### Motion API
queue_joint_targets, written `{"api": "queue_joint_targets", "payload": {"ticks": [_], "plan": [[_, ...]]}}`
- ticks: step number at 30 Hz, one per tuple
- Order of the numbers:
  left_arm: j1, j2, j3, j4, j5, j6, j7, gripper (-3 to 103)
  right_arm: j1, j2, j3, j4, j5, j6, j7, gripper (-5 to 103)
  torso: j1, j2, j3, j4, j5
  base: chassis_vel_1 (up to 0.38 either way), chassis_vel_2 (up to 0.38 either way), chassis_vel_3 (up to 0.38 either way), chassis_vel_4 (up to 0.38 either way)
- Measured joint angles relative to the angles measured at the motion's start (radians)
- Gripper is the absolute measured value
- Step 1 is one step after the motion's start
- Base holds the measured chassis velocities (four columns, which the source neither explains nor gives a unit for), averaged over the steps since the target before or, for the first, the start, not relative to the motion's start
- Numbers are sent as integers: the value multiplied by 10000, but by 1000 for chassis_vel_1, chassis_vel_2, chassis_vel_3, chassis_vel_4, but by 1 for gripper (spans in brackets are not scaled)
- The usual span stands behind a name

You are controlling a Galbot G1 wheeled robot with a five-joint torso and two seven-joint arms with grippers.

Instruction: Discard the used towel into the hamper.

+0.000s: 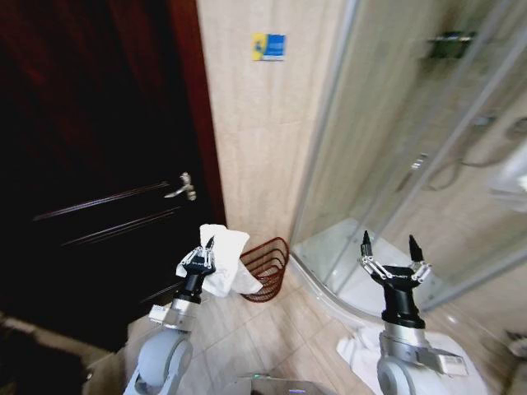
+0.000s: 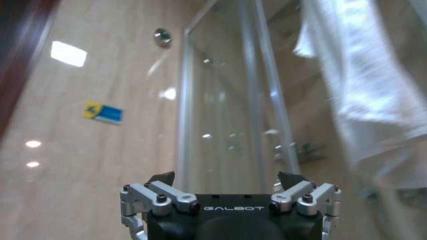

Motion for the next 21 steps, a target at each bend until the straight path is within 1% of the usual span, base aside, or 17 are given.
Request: {"api": "queue_joint_targets", "payload": {"ticks": [7, 10, 13, 16, 18, 21], "plan": [[-131, -8, -52, 236, 87, -22, 30, 6, 62, 50, -20, 62, -142, 5, 117, 100, -1, 0, 0, 0, 2, -118, -120, -142, -112], [-251, 31, -140, 412, 6, -171, 59, 6, -49, 93, -32, 66, -198, -30, 147, 100, 0, 0, 0, 1, 1, -125, -134, -119, -123], [-393, 11, -157, 802, -133, -541, 77, 6, -135, 102, -57, 38, -283, -56, 164, 100, 0, 0, 0, -3, 1, -117, -90, -124, -107], [-452, 4, -139, 954, -138, -594, 112, 6, -144, 103, -113, 49, -318, -55, 171, 100, 0, 0, 0, -2, 1, -71, -64, -95, -63], [-651, 3, -90, 1198, -137, -689, 195, 6, -193, 101, -200, 103, -325, 44, 170, 100, 0, 0, 0, 2, 1, 0, 0, 0, 0], [-797, 18, -42, 1352, -158, -729, 243, 6, -236, 95, -188, 128, -276, 122, 163, 100, -1, 0, 0, 3, 1, 0, 0, 0, 0]]}}
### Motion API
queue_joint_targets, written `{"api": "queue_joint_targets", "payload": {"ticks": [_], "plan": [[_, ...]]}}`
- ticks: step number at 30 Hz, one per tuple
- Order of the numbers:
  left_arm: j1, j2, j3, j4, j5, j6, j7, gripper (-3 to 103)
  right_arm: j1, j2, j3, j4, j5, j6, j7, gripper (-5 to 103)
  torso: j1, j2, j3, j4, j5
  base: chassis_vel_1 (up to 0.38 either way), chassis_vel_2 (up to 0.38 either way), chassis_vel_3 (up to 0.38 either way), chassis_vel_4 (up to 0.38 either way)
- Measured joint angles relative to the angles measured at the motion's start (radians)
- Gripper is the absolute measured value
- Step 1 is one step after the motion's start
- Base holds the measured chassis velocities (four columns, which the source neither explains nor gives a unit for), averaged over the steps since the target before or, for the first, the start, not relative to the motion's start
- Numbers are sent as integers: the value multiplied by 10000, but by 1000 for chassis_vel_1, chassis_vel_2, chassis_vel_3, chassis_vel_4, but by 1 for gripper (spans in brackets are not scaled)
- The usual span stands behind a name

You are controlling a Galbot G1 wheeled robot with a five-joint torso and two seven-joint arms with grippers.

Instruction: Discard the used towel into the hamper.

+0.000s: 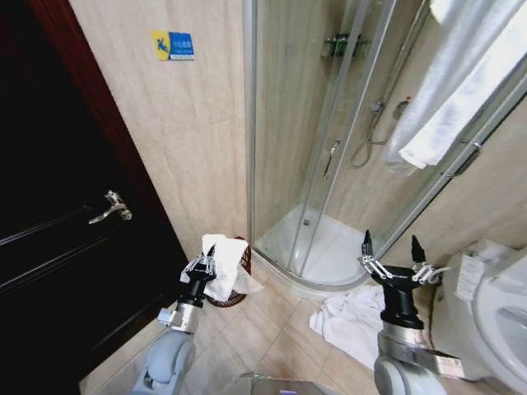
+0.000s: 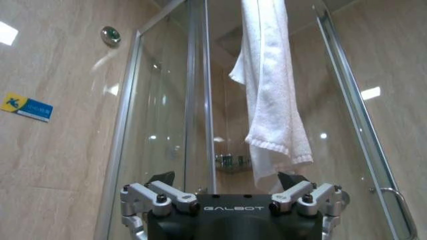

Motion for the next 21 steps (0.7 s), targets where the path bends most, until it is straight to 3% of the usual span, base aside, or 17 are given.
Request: {"api": "queue_joint_targets", "payload": {"ticks": [7, 12, 18, 19, 21], "plan": [[-778, 463, 97, 598, -320, -41, -56, 6, -32, -39, 179, 6, 195, 73, -11, 100, -1, 1, -1, -2, 0, -29, 44, 41, -38], [-1232, 768, 158, 585, -1443, 589, -487, 6, -187, 5, 22, -24, 282, 581, -128, 100, 0, -1, 0, -2, -1, -125, 126, 141, -139], [-1614, 1094, 186, 715, -1972, 1039, -836, 6, -245, 10, 168, -180, 654, 898, -664, 100, 4, -3, 1, -3, -1, -161, 149, 169, -166], [-1785, 1224, 352, 794, -2313, 1433, -1223, 6, -255, 11, 115, -212, 580, 1016, -727, 100, 8, -4, 2, -2, 0, -122, 110, 139, -123], [-1857, 1242, 400, 840, -2331, 1552, -1384, 6, -262, 11, 74, -213, 515, 1035, -753, 100, 9, -4, 3, -2, 0, -122, 110, 102, -123]]}}
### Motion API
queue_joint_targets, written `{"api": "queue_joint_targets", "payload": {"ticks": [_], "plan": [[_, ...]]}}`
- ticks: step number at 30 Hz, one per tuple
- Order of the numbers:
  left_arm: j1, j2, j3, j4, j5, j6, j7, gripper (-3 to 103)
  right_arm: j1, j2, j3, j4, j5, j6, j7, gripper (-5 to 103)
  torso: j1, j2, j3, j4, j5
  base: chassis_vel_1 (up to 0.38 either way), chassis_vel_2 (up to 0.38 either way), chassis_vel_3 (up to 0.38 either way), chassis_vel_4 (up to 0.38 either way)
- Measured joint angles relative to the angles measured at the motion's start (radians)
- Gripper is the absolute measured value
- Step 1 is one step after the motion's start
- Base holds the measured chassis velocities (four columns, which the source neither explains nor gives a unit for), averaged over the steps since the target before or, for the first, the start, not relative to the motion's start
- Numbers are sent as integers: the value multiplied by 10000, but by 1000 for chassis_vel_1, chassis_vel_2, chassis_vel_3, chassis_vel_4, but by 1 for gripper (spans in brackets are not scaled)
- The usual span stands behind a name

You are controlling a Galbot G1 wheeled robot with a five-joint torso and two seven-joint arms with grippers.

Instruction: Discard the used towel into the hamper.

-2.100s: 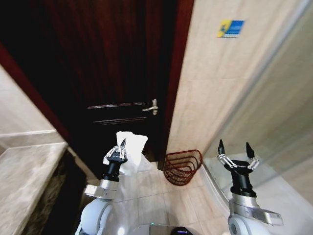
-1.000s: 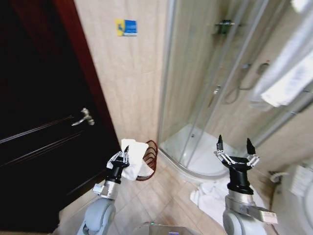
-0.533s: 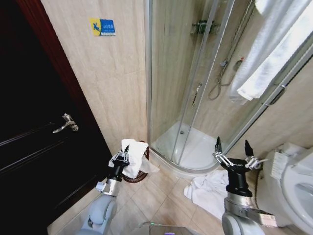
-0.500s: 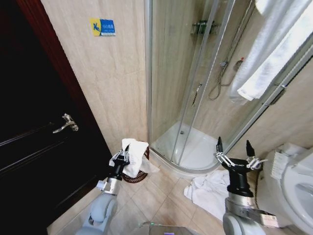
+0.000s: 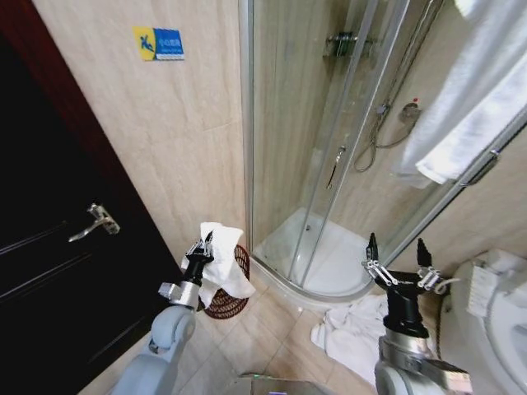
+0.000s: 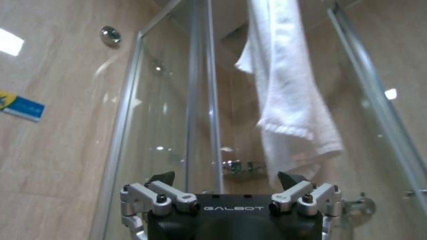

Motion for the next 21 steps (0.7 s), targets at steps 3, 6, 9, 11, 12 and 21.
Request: {"api": "queue_joint_targets", "payload": {"ticks": [3, 6, 9, 11, 12, 21], "plan": [[-438, 9, 66, 498, 245, 268, -543, 6, -13, 1, -160, 37, -350, 46, -136, 100, 2, -1, 1, 0, -2, -63, 82, 68, -60], [-905, 174, 223, 1093, 217, 457, -1132, 6, 26, 2, -296, 153, -842, 66, -310, 100, -12, 2, -3, -2, -1, 0, -12, -16, -11], [-1158, 312, 375, 1576, 134, 490, -1324, 6, 58, 2, -314, 215, -877, 32, -285, 100, -15, 3, -3, -1, -2, 37, -19, -31, 12], [-1371, 399, 488, 2049, 90, 478, -1351, 6, 76, 3, -269, 230, -877, -13, -279, 100, -16, 5, -3, -1, -2, 0, 0, 0, 0], [-1371, 399, 488, 2049, 90, 478, -1351, 6, 76, 3, -269, 230, -877, -13, -279, 100, -16, 5, -3, -1, -2, 0, 0, 0, 0], [-1788, 537, 665, 3708, 51, 221, -67, 6, 148, 2, -139, 175, -877, -78, -229, 100, -7, 4, -2, 0, 2, 0, 0, 0, 0]]}}
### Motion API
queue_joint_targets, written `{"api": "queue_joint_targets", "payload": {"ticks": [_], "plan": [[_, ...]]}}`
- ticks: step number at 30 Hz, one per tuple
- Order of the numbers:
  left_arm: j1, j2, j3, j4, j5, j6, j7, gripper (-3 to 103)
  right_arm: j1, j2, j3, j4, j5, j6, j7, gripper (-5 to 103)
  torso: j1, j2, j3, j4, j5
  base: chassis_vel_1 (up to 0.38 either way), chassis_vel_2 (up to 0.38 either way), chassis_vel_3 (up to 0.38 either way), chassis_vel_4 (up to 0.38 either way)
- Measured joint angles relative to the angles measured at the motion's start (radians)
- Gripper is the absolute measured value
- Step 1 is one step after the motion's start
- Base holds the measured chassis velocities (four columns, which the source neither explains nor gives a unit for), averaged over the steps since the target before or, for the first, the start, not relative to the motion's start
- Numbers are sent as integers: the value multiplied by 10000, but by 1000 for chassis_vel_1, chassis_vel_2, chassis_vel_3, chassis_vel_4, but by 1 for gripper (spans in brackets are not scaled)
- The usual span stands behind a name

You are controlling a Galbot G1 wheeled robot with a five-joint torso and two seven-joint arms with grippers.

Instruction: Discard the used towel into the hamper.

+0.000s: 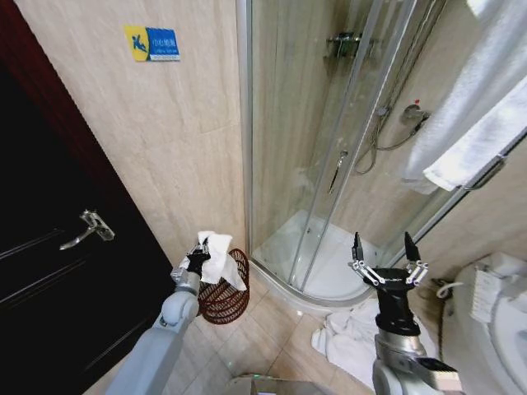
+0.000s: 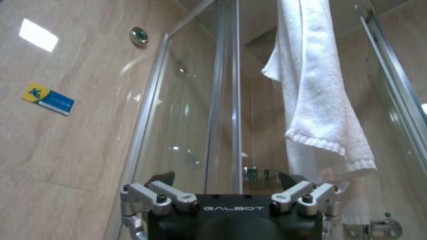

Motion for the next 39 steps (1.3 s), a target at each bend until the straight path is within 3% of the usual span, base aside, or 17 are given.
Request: {"api": "queue_joint_targets", "payload": {"ticks": [16, 20, 21, 25, 27, 28, 39], "plan": [[-1700, -265, 1172, 3202, 1109, -294, -168, 6, -65, 0, 16, -87, 81, 418, -272, 100, 0, -1, 0, -2, -1, 0, 0, 0, 0], [-2239, -366, 1374, 4243, 1246, -704, 33, 6, -200, -1, 124, 118, 262, 488, -559, 100, -1, -1, 0, -3, -4, 0, 0, 0, 0], [-2442, -459, 1368, 4737, 1338, -1038, 142, 6, -138, -1, 135, 131, 294, 492, -547, 100, -1, 0, 0, -2, -2, 0, 0, 0, 0], [-2692, -545, 1357, 5415, 1467, -1369, 524, 6, -90, -1, 115, 214, 263, 511, -390, 100, 0, -1, 0, 0, -1, 0, 0, 0, 0], [-3056, -676, 1064, 6695, 2250, -1933, 1317, 6, -151, -1, 89, 417, 189, 480, -344, 100, 0, -1, 1, 1, -2, 0, 0, 0, 0], [-3129, -708, 1033, 6903, 2337, -2026, 1390, 6, -158, -1, 87, 445, 171, 474, -349, 100, 0, -1, 0, 1, -3, 0, 0, 0, 0], [-3577, -967, 1007, 7871, 3417, -2196, 1846, 5, -298, -1, 104, 738, 156, 329, -458, 100, -1, -1, 0, -1, -2, 0, 0, 0, 0]]}}
